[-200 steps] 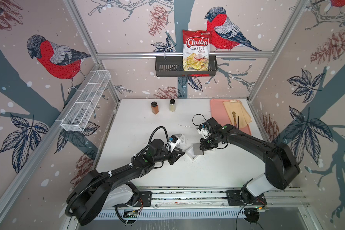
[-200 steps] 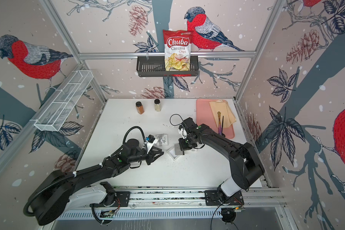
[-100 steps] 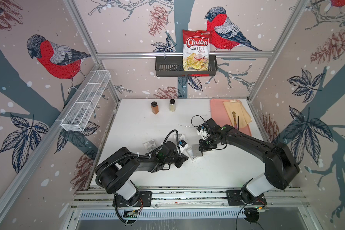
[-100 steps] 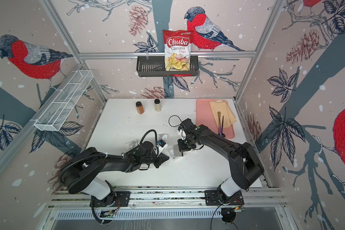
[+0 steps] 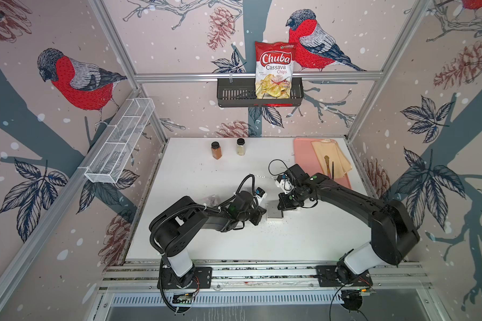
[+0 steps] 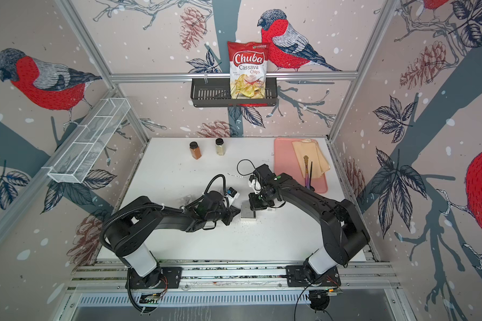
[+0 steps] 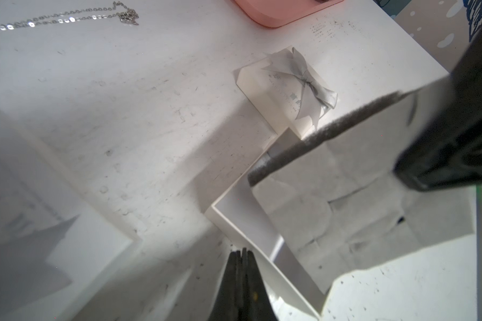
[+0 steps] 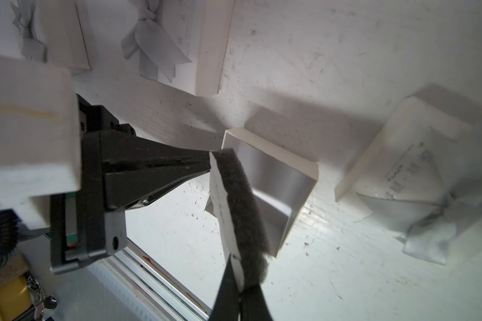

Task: Take the necklace out of the lift-off lid jewelry box
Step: Place the inner lining in the jewelry box.

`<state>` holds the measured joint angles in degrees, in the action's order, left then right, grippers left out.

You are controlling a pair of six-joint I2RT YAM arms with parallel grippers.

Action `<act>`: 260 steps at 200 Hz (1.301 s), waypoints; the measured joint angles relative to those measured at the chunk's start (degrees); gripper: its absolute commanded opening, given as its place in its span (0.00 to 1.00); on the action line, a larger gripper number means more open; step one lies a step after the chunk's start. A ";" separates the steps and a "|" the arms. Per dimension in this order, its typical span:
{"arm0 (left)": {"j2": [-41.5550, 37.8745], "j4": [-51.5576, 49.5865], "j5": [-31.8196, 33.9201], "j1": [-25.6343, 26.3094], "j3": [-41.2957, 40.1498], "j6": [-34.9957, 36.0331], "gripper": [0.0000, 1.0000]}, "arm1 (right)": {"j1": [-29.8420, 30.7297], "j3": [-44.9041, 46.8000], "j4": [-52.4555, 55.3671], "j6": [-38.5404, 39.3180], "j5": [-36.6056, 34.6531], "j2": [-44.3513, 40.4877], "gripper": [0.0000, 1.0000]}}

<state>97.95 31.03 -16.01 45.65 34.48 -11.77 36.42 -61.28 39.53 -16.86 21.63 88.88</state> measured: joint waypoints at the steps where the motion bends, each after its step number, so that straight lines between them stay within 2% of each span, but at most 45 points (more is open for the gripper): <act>1: -0.07 0.00 0.04 0.00 -0.09 0.00 0.05 | -0.09 0.00 0.00 0.00 0.09 -0.02 0.01; 85: -1.60 0.92 -0.79 0.00 -1.66 -0.28 0.04 | -1.92 2.73 -1.88 -1.53 7.02 1.44 0.01; 169: -0.11 2.64 -2.05 0.00 -1.66 -0.74 0.04 | -2.32 2.71 -3.43 -1.22 7.23 6.05 0.00; 206: 0.04 2.93 -2.16 0.00 -1.64 -1.01 0.05 | -1.16 2.08 -3.56 -1.18 4.72 7.26 0.01; 221: 0.07 2.95 -2.36 0.00 -1.64 -1.44 0.04 | -0.26 1.90 -3.72 -1.64 2.86 7.43 0.07; 241: -0.26 2.91 -2.62 0.00 -1.73 -1.77 0.05 | 1.64 0.94 -3.54 -2.80 -1.38 7.56 0.29; 260: -1.38 2.91 -2.99 0.00 -1.99 -1.90 0.05 | 3.50 -0.48 -3.48 -2.84 -5.66 7.48 0.41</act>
<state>96.57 33.93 -19.00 45.65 32.49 -13.67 39.92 -61.76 36.05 -19.70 15.97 96.36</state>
